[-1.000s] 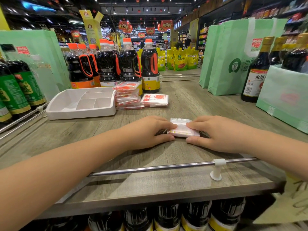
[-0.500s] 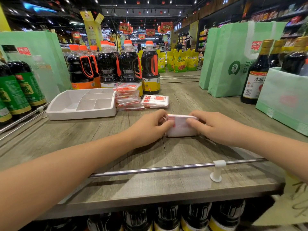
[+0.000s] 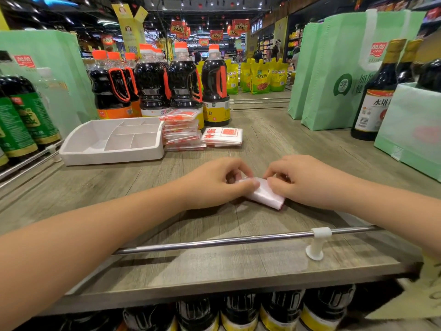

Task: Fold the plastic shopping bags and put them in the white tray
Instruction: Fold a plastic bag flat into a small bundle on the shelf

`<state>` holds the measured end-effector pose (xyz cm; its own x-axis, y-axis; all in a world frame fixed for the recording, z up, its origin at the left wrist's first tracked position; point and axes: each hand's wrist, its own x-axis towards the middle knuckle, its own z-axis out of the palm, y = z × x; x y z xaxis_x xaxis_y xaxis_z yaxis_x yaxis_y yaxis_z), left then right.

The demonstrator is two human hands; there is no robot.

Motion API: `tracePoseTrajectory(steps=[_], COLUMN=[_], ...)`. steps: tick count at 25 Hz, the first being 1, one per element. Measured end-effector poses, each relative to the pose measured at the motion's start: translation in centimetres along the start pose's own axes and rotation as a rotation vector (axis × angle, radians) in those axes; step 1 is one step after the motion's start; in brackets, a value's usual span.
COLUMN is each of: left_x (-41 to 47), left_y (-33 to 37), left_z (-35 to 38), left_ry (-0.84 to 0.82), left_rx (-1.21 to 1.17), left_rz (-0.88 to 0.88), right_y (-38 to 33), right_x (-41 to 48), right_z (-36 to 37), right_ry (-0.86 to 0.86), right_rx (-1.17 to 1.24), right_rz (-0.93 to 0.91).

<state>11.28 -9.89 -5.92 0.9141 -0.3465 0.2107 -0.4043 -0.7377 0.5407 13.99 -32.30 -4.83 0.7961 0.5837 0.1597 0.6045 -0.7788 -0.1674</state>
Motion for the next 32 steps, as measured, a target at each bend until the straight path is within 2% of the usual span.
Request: tracePoseTrajectory(steps=[5,8,10,13,16,20,25,32], left_x=[-0.8,-1.3,-1.5,-1.6,-2.0,-2.3,-2.8,-3.7], left_y=[0.0,0.0,0.2,0.2,-0.4,-0.6,-1.0,-1.8], left_z=[-0.6,-0.7,-1.0,-1.5,-2.0,-1.6,-1.9,-2.4], left_ry=[-0.078,-0.004,0.056,0.108,0.130,-0.039,-0.299,-0.412], left_rx=[0.085,0.167,0.251,0.386,0.429,0.455,0.407,0.479], left_rz=[0.036,0.079,0.102,-0.015,-0.116,-0.097,-0.149,-0.199], right_y=[-1.2,-2.3,-3.6,-6.0,-7.3,-6.1,-5.7,-5.8], right_x=[-0.7,-0.9,-0.4,2.0,3.6,3.1,2.5,1.9], right_z=[-0.1,-0.5,-0.5,0.6,1.9,2.4,1.7,1.4], right_ry=[-0.064,-0.098,-0.104,-0.080,0.009,-0.003,-0.142,-0.342], right_rx=[-0.065,-0.185,-0.177,-0.126,-0.083,-0.191,-0.103,-0.143], right_rz=[-0.033,-0.053,-0.004,0.083,0.094,0.003,-0.063,-0.021])
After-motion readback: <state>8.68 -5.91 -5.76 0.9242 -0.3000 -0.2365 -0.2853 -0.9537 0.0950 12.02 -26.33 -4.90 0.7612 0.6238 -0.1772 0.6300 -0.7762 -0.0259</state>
